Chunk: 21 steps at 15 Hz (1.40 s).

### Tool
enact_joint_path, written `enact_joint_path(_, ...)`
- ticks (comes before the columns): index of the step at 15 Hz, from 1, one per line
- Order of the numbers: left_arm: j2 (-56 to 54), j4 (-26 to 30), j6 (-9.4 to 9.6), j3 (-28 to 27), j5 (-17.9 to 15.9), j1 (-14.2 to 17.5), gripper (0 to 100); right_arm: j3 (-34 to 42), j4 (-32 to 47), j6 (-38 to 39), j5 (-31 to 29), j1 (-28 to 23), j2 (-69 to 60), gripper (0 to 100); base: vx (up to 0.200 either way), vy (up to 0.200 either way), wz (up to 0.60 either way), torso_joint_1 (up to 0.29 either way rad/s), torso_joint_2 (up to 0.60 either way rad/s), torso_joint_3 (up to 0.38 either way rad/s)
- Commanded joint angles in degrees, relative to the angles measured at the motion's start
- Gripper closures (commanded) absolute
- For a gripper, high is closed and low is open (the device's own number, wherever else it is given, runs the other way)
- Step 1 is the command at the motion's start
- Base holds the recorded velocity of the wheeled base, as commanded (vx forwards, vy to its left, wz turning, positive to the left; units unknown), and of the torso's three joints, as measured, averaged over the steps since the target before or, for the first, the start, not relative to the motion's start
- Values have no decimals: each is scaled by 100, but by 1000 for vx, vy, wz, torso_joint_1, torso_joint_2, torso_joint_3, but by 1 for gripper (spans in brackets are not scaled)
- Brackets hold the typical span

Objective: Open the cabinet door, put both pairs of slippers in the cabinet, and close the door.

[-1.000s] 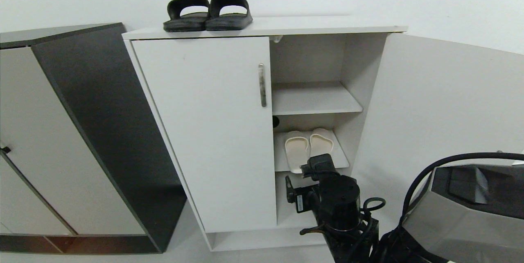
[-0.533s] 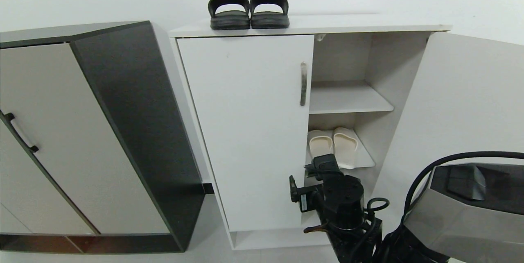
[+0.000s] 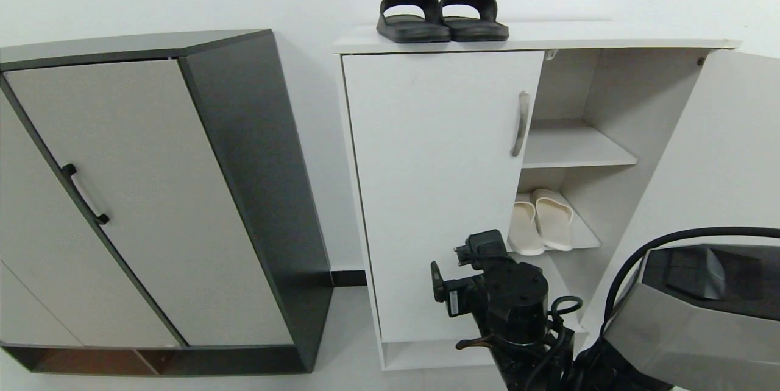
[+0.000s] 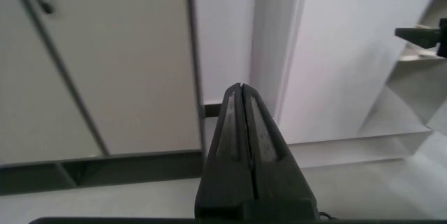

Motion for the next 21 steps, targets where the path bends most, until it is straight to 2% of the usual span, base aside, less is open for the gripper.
enact_joint_path(1, 9, -1, -2, 0, -4, 7, 100, 97, -19, -16, 33, -11, -24, 0, 0, 0, 0, 0, 0, 0)
enact_joint_path(5, 9, -1, -2, 0, 5, 7, 100, 272, -265, -218, 367, -38, -15, 0, 0, 0, 0, 0, 0, 0)
enact_joint_path(15, 9, -1, -37, 0, 110, 7, 100, 316, -406, -280, 683, -90, 29, 0, 0, 0, 0, 0, 0, 0)
enact_joint_path(21, 9, -1, -29, 0, 102, 7, 100, 422, -546, -289, 815, -90, 73, 0, 0, 0, 0, 23, -280, -292)
